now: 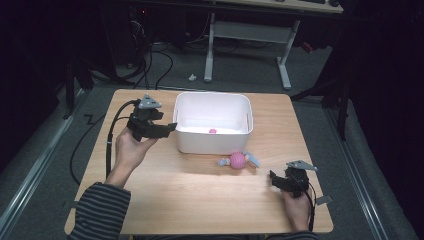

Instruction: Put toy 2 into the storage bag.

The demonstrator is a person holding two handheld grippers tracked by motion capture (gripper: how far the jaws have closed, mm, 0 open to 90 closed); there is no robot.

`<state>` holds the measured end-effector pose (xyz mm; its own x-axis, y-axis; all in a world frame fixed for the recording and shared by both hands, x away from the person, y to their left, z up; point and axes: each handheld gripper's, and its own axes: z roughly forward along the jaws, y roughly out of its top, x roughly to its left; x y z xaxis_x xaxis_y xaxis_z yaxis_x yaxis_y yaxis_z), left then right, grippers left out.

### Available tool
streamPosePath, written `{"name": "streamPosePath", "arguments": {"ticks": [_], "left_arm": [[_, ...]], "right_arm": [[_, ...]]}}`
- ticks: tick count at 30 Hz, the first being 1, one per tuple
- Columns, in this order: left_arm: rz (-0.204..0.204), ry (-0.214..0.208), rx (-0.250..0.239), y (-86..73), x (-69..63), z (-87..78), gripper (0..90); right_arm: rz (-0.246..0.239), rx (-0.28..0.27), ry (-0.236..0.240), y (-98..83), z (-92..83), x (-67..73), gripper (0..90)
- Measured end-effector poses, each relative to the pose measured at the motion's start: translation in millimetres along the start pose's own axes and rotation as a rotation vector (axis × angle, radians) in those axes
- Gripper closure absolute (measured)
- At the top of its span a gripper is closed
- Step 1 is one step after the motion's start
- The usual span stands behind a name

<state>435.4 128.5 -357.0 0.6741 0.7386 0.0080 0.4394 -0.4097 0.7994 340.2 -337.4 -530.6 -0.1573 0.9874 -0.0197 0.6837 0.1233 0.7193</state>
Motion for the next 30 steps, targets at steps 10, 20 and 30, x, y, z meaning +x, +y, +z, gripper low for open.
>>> {"name": "streamPosePath", "arguments": {"ticks": [10, 20, 30], "left_arm": [[-0.038, 0.025, -0.013, -28.7, 11.1, -9.5, 37.8], [-0.077, 0.022, -0.015, -56.0, 10.1, -11.8, 37.5], [-0.114, -0.005, 0.017, -76.6, 5.1, -7.5, 36.9]], "right_arm": [[0.000, 0.000, 0.000, 0.0, 0.0, 0.0, 25.0], [-0.006, -0.001, 0.005, -0.2, -0.1, 0.2, 25.0], [-0.008, -0.002, 0.004, -0.3, -0.1, 0.1, 25.0]]}}
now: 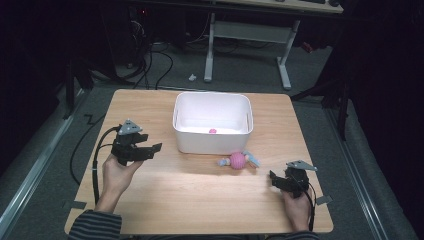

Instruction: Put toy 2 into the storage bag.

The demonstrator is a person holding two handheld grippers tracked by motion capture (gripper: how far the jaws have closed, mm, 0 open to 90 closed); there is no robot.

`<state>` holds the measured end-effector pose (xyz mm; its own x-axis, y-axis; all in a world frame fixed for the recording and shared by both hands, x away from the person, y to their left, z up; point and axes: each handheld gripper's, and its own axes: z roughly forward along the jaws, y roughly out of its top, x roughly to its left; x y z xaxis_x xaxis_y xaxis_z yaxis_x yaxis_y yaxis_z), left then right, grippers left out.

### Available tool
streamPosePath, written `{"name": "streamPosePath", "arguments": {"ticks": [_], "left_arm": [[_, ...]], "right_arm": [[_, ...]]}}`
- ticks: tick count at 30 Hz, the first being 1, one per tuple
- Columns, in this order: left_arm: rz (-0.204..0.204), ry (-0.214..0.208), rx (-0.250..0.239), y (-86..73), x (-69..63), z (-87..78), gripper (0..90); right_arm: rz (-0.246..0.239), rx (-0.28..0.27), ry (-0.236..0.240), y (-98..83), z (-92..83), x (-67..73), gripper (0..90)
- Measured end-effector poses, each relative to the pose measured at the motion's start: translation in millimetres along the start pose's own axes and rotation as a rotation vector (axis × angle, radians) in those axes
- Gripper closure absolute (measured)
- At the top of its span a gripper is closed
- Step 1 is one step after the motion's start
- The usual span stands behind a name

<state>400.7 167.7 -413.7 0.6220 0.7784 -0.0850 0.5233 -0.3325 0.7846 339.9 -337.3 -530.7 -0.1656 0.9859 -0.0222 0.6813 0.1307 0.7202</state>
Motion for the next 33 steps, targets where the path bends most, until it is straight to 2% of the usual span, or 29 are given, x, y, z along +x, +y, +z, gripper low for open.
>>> {"name": "streamPosePath", "arguments": {"ticks": [6, 11, 17, 25, 33], "left_arm": [[0.013, 0.007, 0.028, -8.6, -4.3, 4.9, 36.0], [0.008, 0.006, 0.028, -17.3, -8.2, 9.4, 35.5], [0.006, 0.036, 0.033, -27.3, -11.5, 12.8, 34.7], [-0.023, 0.023, 0.045, -41.0, -11.8, 19.8, 34.4], [-0.018, 0.017, 0.073, -50.5, -15.1, 26.4, 33.8]], "right_arm": [[0.000, 0.000, 0.001, -0.1, -0.2, 0.2, 25.0], [0.000, 0.000, 0.001, -0.1, -0.2, 0.3, 25.0], [0.004, 0.001, 0.002, -0.2, -0.4, 0.7, 25.0], [0.004, 0.001, 0.002, -0.2, -0.4, 0.7, 25.0], [0.000, 0.001, 0.004, -0.2, -0.4, 0.7, 25.0]]}}
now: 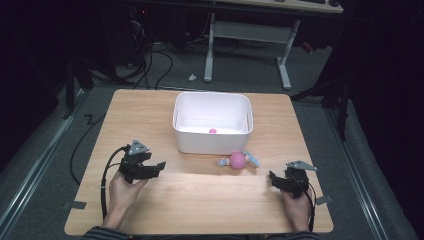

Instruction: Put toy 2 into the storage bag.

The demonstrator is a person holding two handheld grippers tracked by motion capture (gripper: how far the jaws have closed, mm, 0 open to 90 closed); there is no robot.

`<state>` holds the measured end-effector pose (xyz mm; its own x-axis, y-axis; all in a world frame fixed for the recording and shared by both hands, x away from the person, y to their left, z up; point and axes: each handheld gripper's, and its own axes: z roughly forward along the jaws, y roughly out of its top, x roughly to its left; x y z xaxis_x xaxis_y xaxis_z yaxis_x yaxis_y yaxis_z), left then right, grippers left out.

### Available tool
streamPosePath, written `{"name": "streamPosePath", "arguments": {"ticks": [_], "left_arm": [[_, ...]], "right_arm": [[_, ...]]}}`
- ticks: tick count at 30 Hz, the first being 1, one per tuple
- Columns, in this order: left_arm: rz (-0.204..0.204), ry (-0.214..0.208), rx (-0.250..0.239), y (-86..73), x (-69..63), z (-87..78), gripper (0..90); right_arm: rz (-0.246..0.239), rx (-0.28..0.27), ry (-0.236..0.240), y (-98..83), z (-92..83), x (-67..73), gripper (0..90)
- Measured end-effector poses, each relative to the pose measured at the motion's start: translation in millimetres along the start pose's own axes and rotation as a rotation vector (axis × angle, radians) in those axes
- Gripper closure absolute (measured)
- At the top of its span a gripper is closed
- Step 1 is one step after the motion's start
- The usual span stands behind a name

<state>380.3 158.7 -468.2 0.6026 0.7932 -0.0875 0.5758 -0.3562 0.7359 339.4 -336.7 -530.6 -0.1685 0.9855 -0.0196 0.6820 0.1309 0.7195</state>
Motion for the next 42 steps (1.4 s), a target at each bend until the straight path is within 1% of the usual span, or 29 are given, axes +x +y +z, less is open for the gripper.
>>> {"name": "streamPosePath", "arguments": {"ticks": [7, 9, 13, 17, 19, 20, 23, 24, 25, 28, 31, 34, 35, 36, 37, 41, 42], "left_arm": [[-0.014, -0.010, 0.006, -8.1, -1.5, 8.8, 33.7], [-0.006, -0.005, 0.023, -9.4, -2.4, 12.0, 33.2], [-0.009, -0.001, 0.023, -11.8, -3.8, 16.7, 33.2], [-0.002, 0.009, 0.033, -15.3, -5.0, 23.3, 33.2], [-0.001, 0.005, 0.031, -17.6, -5.3, 27.5, 33.1], [0.002, 0.000, 0.044, -17.9, -5.7, 29.8, 33.0], [0.028, 0.023, 0.061, -18.2, -8.0, 34.3, 32.1], [0.025, 0.016, 0.063, -18.3, -9.0, 35.2, 32.1], [0.023, 0.013, 0.060, -18.3, -10.0, 36.1, 32.1], [0.040, 0.026, 0.058, -18.3, -12.8, 40.5, 32.1], [0.045, 0.026, 0.061, -18.6, -14.3, 44.8, 31.9], [0.059, 0.047, 0.044, -19.8, -16.5, 47.8, 32.1], [0.055, 0.050, 0.035, -20.7, -16.3, 48.6, 32.7], [0.040, 0.045, 0.026, -22.1, -15.4, 49.8, 32.8], [0.033, 0.043, 0.024, -23.4, -14.7, 51.2, 33.0], [0.034, 0.058, 0.040, -27.3, -13.6, 56.5, 33.0], [0.030, 0.057, 0.043, -27.8, -13.1, 57.4, 33.0]], "right_arm": [[0.000, 0.000, 0.001, 0.0, 0.0, 0.0, 25.0], [0.000, 0.000, 0.001, 0.0, 0.0, 0.0, 25.0], [0.000, 0.000, 0.001, 0.0, -0.1, 0.1, 25.0], [0.000, 0.000, 0.001, 0.0, -0.1, 0.1, 25.0], [0.000, 0.000, 0.001, 0.0, 0.0, 0.1, 25.0], [0.000, 0.000, 0.001, 0.0, -0.1, 0.1, 25.0], [-0.003, 0.002, 0.001, 0.0, -0.2, 0.1, 25.1], [-0.002, 0.002, 0.001, 0.0, -0.2, 0.1, 25.1], [-0.003, 0.002, 0.002, 0.0, -0.2, 0.2, 25.1], [-0.003, 0.003, 0.003, 0.0, -0.3, 0.4, 25.1], [-0.003, 0.003, 0.003, -0.1, -0.3, 0.4, 25.1], [-0.003, 0.003, 0.003, 0.0, -0.3, 0.4, 25.1], [-0.003, 0.003, 0.003, 0.0, -0.3, 0.4, 25.1], [-0.003, 0.003, 0.003, 0.0, -0.3, 0.4, 25.0], [-0.003, 0.003, 0.004, 0.0, -0.2, 0.3, 25.0], [-0.004, 0.002, 0.006, 0.1, -0.2, 0.3, 25.0], [-0.004, 0.003, 0.006, 0.1, -0.2, 0.3, 25.0]]}}
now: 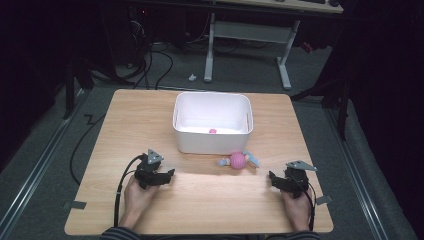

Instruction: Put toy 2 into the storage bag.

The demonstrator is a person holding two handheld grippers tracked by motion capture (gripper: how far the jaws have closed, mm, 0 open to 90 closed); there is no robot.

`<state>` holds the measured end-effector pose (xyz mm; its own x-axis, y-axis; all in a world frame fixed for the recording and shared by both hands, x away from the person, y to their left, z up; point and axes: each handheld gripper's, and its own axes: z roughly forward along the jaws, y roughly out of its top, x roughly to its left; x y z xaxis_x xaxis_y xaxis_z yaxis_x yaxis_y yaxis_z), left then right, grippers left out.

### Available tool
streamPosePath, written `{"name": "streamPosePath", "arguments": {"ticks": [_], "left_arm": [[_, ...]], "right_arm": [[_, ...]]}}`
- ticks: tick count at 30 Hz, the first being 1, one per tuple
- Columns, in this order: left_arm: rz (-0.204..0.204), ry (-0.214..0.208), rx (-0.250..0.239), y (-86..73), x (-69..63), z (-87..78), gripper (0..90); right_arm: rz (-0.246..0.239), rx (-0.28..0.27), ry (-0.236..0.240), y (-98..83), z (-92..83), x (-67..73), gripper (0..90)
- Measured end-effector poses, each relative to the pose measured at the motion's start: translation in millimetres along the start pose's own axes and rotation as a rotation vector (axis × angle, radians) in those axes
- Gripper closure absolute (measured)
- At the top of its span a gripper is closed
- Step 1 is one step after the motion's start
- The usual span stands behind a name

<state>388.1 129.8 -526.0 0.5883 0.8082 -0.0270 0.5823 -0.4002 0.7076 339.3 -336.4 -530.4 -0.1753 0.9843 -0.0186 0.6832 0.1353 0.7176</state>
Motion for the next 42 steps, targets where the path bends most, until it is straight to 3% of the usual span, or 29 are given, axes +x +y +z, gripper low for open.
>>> {"name": "streamPosePath", "arguments": {"ticks": [7, 15, 23, 28, 33, 42], "left_arm": [[-0.004, 0.002, -0.008, -0.5, 0.2, 5.2, 32.9], [-0.005, 0.008, -0.061, -6.5, -0.3, 6.6, 34.1], [0.005, 0.013, -0.053, -6.2, -2.7, 7.3, 30.1], [0.003, 0.015, -0.054, -6.3, -2.8, 7.2, 30.0], [0.003, 0.017, -0.055, -6.4, -3.1, 7.3, 29.9], [0.002, 0.020, -0.048, -6.2, -3.0, 7.8, 25.5]], "right_arm": [[-0.002, -0.002, 0.006, 0.5, 0.6, -0.3, 25.1], [-0.006, 0.001, 0.008, 1.0, 0.8, -0.2, 25.1], [-0.025, 0.008, 0.023, 2.0, 0.8, -1.5, 25.3], [-0.022, 0.016, 0.029, 2.0, -2.0, -1.4, 30.8], [0.003, 0.001, 0.071, 2.7, -11.8, -3.4, 34.7], [-0.050, -0.034, 0.087, 14.6, -35.3, 4.2, 35.8]]}}
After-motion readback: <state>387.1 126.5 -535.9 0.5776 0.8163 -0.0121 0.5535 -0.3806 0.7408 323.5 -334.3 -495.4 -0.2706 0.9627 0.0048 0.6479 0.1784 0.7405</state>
